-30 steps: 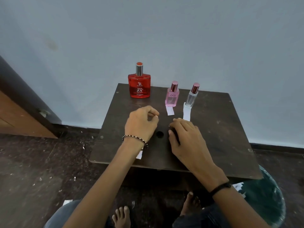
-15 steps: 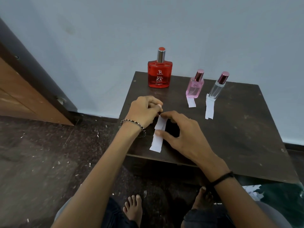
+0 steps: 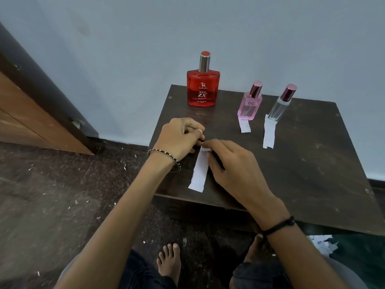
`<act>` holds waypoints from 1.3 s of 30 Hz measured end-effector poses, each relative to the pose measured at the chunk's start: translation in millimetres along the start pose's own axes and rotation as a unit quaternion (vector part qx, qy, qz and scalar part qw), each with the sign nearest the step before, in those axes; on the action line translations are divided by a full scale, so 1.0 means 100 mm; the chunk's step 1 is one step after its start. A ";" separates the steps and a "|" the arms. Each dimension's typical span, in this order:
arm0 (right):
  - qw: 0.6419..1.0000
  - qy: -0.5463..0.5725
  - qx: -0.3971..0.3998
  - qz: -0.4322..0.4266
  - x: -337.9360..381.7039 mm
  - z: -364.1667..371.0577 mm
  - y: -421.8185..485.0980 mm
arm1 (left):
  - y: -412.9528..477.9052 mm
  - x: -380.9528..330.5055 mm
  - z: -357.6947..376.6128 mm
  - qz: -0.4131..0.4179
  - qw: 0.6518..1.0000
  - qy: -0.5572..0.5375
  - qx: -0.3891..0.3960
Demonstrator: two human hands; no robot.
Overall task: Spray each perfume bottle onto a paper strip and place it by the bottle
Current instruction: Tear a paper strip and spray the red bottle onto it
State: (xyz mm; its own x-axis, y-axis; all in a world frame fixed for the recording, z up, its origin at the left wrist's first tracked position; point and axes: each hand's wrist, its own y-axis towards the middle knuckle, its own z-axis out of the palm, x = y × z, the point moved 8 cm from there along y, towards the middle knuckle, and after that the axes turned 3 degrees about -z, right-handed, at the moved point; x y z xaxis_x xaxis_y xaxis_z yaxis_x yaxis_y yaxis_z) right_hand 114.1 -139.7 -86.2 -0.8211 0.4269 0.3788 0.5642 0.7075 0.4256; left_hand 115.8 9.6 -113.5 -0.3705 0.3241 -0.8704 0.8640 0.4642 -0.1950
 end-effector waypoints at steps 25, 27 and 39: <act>0.979 0.151 -0.087 0.109 -0.33 -0.11 0.02 | -0.03 0.03 0.11 -0.022 0.991 -0.049 0.122; 0.981 0.143 -0.086 0.103 -0.31 -0.12 0.02 | -0.04 0.02 0.12 -0.019 0.990 -0.052 0.132; 0.923 0.274 -0.126 0.238 -0.54 -0.12 -0.07 | -0.03 0.00 0.12 0.008 0.994 0.012 0.111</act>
State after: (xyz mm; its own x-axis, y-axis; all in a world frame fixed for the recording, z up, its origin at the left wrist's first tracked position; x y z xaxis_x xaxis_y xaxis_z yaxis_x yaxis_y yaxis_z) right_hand 155.3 -174.2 -99.8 -0.3463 0.2581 0.9019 0.9090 0.3300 0.2545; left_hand 117.7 -2.0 -118.6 -0.3620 0.3499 -0.8640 0.9227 0.2664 -0.2787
